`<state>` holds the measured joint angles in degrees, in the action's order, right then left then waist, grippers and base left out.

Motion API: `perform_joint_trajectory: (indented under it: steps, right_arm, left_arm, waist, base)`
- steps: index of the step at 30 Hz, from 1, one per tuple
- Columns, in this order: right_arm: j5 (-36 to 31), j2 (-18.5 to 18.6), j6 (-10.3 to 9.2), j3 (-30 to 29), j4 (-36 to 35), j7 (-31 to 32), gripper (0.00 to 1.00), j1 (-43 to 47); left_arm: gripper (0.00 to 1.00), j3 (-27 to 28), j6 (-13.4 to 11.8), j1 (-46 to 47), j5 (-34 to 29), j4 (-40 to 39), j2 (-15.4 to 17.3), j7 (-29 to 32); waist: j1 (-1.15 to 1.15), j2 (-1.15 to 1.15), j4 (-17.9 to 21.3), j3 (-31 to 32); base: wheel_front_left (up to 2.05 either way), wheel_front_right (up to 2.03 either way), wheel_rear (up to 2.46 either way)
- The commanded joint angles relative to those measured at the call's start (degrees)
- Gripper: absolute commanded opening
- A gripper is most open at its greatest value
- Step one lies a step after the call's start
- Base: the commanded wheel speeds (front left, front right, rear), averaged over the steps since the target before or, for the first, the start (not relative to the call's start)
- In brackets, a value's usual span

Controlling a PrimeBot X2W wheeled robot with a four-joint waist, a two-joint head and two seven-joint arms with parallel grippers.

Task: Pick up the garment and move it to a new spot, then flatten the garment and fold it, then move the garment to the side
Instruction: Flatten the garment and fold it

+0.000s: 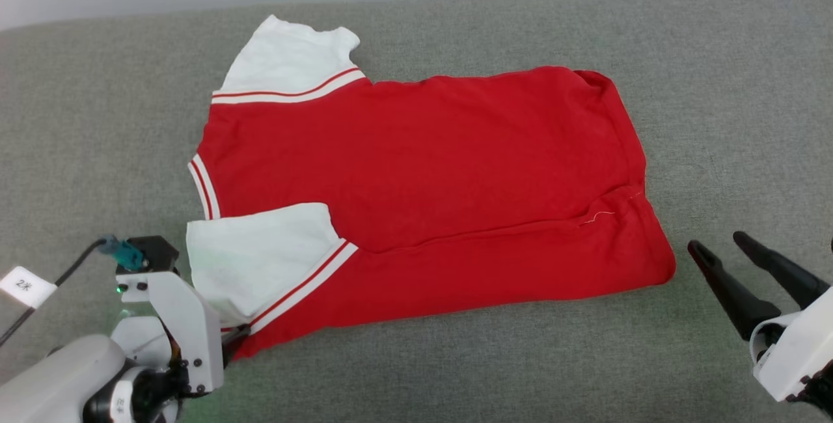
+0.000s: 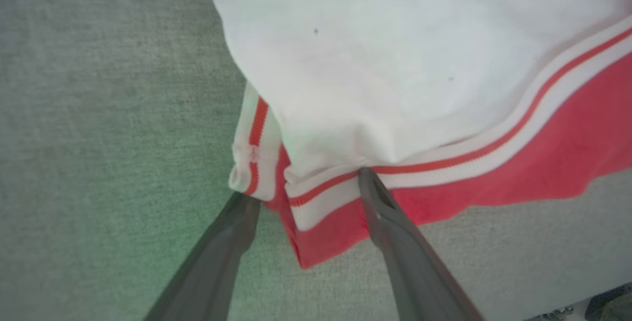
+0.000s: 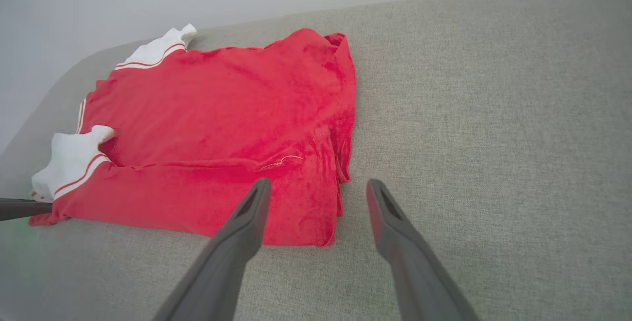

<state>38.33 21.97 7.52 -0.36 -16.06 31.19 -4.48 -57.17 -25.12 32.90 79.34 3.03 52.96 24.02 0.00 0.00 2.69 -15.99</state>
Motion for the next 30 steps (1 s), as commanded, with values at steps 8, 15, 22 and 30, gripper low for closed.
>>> perform_joint_trajectory:
  steps: [8,15,22,30]
  right_arm:
    - [1.06,-0.71,-0.06,-0.27,0.35,2.96,1.00,1.25]
    - [0.55,-1.30,-0.06,-0.65,1.59,8.27,1.00,-0.05]
    - [-1.06,-1.75,-0.06,-0.21,4.35,12.01,1.00,-3.09]
    - [-2.16,-2.63,-0.06,-0.31,10.23,13.42,1.00,-6.94]
  left_arm:
    - [0.00,-1.81,2.50,-0.91,0.31,3.71,-3.32,0.51]
    - [0.00,-1.70,3.31,0.10,-0.28,3.80,-4.27,0.28]
    - [0.00,-1.91,4.07,1.74,-1.16,3.42,-6.05,0.30]
    - [0.00,-2.34,4.93,4.11,-2.73,3.69,-8.51,0.13]
  waist:
    - [0.00,0.00,-0.28,-0.68]
    - [0.00,0.00,-1.29,-1.04]
    - [0.00,0.00,-3.14,-2.37]
    - [0.00,0.00,-5.63,-5.03]
  base:
    - [0.00,0.00,0.00]
    - [0.00,0.00,0.00]
    - [0.00,0.00,0.00]
    - [0.00,0.00,0.00]
